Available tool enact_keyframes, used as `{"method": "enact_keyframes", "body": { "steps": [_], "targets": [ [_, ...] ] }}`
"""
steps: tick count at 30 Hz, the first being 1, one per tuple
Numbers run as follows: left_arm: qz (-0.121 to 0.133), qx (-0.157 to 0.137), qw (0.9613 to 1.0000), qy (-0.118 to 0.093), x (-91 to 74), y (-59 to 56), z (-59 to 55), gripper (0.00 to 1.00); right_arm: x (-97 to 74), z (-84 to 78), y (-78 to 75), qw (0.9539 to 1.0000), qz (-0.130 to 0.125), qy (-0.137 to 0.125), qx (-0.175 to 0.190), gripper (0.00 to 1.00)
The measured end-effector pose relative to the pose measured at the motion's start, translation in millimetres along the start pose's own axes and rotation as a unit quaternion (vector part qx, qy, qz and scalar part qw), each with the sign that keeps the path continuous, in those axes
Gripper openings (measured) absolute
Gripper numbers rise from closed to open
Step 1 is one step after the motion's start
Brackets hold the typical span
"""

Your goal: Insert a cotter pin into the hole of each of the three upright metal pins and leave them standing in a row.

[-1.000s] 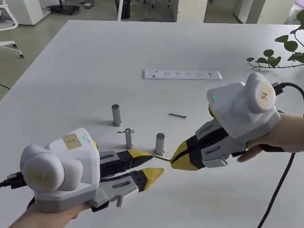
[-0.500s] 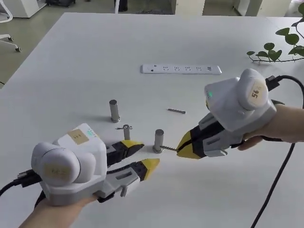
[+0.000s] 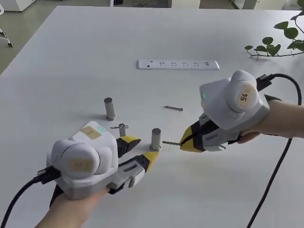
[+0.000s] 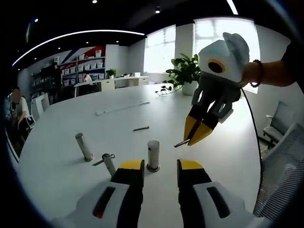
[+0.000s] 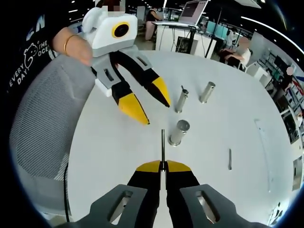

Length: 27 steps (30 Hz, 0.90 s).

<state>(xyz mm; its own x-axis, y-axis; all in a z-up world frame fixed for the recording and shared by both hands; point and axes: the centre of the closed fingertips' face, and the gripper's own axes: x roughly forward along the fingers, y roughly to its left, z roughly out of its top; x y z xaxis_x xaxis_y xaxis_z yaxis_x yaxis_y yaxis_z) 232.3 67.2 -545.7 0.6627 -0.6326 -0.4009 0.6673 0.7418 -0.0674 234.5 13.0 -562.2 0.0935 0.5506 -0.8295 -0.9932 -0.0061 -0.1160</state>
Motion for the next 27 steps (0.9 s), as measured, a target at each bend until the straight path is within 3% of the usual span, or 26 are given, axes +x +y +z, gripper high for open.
{"method": "enact_keyframes", "body": {
  "steps": [10, 21, 27],
  "targets": [
    [0.015, -0.002, 0.9998, 0.015, 21.2, 7.9, -3.8, 0.26, 6.9, -7.8, -17.3, 0.9999, -0.004, 0.012, -0.005, 0.0],
    [0.018, -0.023, 0.9995, 0.013, 39.1, 11.6, -5.4, 0.23, 13.8, -9.3, -35.1, 0.9998, -0.006, 0.015, -0.008, 0.0],
    [0.016, -0.033, 0.9992, 0.017, 45.1, 10.5, -8.6, 0.18, 13.4, -6.8, -33.2, 0.9997, -0.003, 0.018, -0.015, 0.0]
  ]
}}
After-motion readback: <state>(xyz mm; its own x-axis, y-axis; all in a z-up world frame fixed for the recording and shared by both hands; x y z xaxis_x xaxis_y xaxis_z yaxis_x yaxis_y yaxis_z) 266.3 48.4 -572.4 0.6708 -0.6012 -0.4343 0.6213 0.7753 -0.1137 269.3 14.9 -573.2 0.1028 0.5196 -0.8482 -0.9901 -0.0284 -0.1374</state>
